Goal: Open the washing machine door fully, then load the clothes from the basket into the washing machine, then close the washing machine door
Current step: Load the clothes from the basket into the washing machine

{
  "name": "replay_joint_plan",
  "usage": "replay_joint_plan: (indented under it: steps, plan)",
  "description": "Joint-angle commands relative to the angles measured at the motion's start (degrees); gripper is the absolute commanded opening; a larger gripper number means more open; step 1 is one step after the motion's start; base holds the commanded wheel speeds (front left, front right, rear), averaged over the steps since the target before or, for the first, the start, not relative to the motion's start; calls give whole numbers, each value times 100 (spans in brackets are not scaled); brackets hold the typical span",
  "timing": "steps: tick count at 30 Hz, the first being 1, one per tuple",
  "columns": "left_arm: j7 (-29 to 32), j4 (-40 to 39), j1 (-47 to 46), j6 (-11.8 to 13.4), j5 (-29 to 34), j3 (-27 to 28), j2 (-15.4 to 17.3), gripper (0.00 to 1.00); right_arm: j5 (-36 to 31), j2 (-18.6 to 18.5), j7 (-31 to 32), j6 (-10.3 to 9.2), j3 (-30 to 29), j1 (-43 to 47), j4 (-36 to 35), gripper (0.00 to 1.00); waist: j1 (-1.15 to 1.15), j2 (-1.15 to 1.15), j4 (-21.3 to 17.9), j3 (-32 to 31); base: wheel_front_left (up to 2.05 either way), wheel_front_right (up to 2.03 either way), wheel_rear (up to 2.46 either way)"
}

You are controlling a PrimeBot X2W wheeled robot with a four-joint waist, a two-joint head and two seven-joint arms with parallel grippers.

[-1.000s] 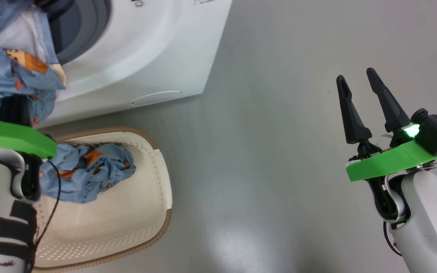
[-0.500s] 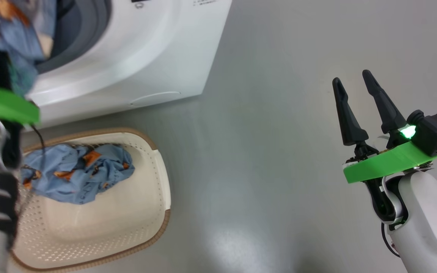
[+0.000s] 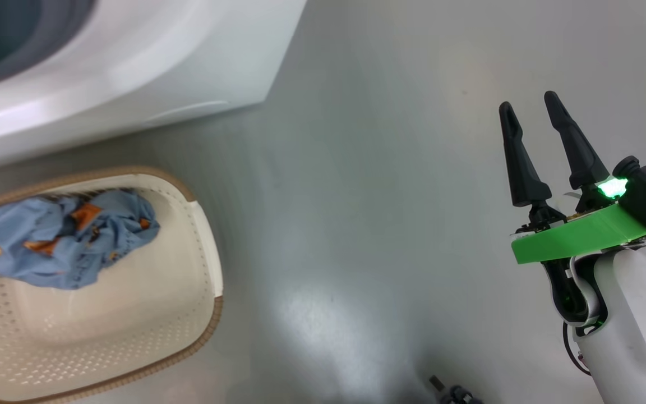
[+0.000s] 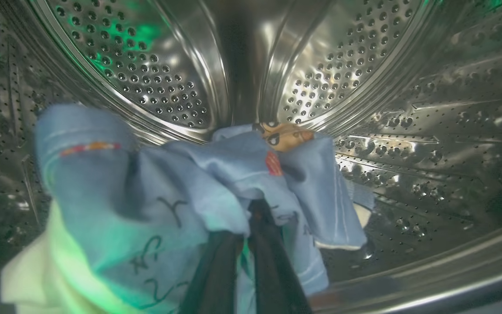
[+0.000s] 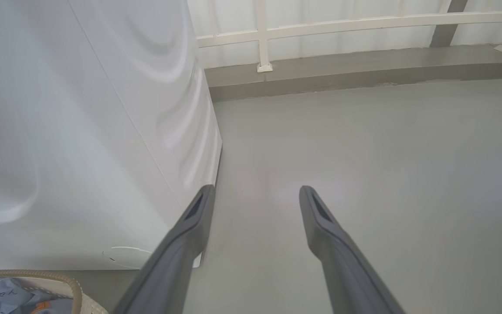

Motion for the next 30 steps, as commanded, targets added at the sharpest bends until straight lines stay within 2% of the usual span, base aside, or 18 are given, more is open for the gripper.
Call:
replay_joint_plan:
  steps: [1, 5, 6, 7, 8, 14, 18, 22, 30]
  plan:
    - [64, -74, -205, -12, -53, 21, 348, 0, 3, -35, -46, 32, 33, 46, -140, 100, 0, 0, -107, 228, 0, 0, 0]
    - [508, 125, -590, -12, -136, -237, 447, 0, -29, 17, -46, 32, 38, 25, -155, 100, 0, 0, -99, 330, 0, 0, 0]
    - [634, 201, -679, -12, -142, -296, 466, 38, -32, 26, -46, 32, 43, 15, -151, 100, 0, 0, -101, 343, 0, 0, 0]
    - [721, 261, -766, -12, -114, -369, 494, 85, -33, 36, -46, 32, 52, 3, -147, 100, 0, 0, -106, 351, 0, 0, 0]
    - [787, 317, -844, -12, -95, -432, 515, 100, -32, 43, -46, 32, 63, -9, -143, 100, 0, 0, -114, 354, 0, 0, 0]
    - [1059, 651, -1176, -12, -83, -637, 536, 100, -15, 40, -46, 32, 71, -27, -131, 100, 0, 0, -152, 319, 0, 0, 0]
    - [1862, 1044, -1337, -12, -84, -872, 444, 100, -19, 19, -46, 32, 60, -3, -116, 100, 0, 0, -148, 255, 0, 0, 0]
    - [2258, 1254, -1423, -12, -164, -953, 370, 100, -29, 31, -46, 32, 73, -1, -96, 100, 0, 0, -119, 179, 0, 0, 0]
    - [1930, 1001, -1113, -12, -345, -1208, 285, 100, -17, -16, -46, 32, 98, 1, -40, 100, 0, 0, 15, -66, 0, 0, 0]
